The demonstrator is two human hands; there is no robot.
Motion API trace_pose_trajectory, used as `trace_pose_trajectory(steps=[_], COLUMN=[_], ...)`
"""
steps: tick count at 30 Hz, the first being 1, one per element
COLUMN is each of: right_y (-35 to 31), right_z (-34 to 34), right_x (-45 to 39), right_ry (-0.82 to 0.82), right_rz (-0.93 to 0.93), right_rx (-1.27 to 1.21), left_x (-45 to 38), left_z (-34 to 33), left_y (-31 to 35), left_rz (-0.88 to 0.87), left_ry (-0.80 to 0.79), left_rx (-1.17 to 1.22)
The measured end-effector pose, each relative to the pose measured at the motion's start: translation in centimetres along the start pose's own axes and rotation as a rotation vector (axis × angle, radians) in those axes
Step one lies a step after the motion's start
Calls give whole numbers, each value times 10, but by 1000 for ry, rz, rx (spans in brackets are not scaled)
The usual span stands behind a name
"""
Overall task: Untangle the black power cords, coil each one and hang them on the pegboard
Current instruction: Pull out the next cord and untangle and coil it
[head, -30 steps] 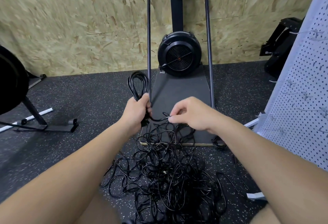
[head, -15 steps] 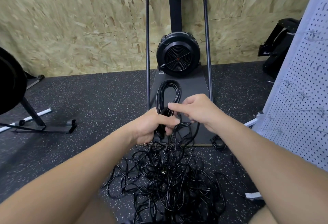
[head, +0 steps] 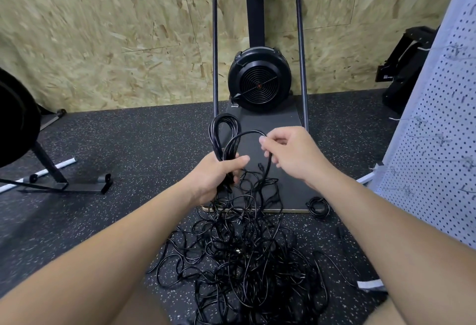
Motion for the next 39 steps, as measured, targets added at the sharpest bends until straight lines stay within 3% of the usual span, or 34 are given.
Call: trace_pose_trajectory(steps=[5, 10, 14, 17, 21, 24, 29, 34, 36, 39], right_y=[-25, -22, -15, -8, 1, 9, 35, 51, 52, 50], right_z=[-1, 7, 12, 10, 10, 5, -10, -31, -37, -41], right_x=[4, 2, -4, -11, -14, -14, 1, 17, 21, 16], right_ry=[20, 247, 320, 212, 80, 4, -454, -755, -762, -536], right_rz=[135, 142, 189, 184, 30, -142, -237, -289, -304, -384], right_rx=[-60, -62, 31, 76, -159, -305, -91, 129, 157, 115], left_x=[14, 18, 22, 22, 20, 18, 6, -1, -4, -8], left_z=[-22, -35, -38, -43, -47, -49, -39, -28, -20, -6], left_y=[0, 3, 3, -1, -6, -2, 5, 11, 13, 16], left_rz=[-44, -86, -124, -97, -110, -85, -80, -126, -148, -181], left_ry=[-239, -169, -173, -244, -271, -199, -40, 107, 166, 275], left_rx=[-148, -292, -306, -123, -22, 76, 206, 326, 338, 298])
Point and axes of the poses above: each hand's wrist, its own x-axis away from the middle knuckle, its own z-axis out of the back of the hand, y = z × x, the point moved 2 cm from there along -x, towards the middle knuckle, and after that the axes turned 3 degrees about y, right-handed, at the moved point
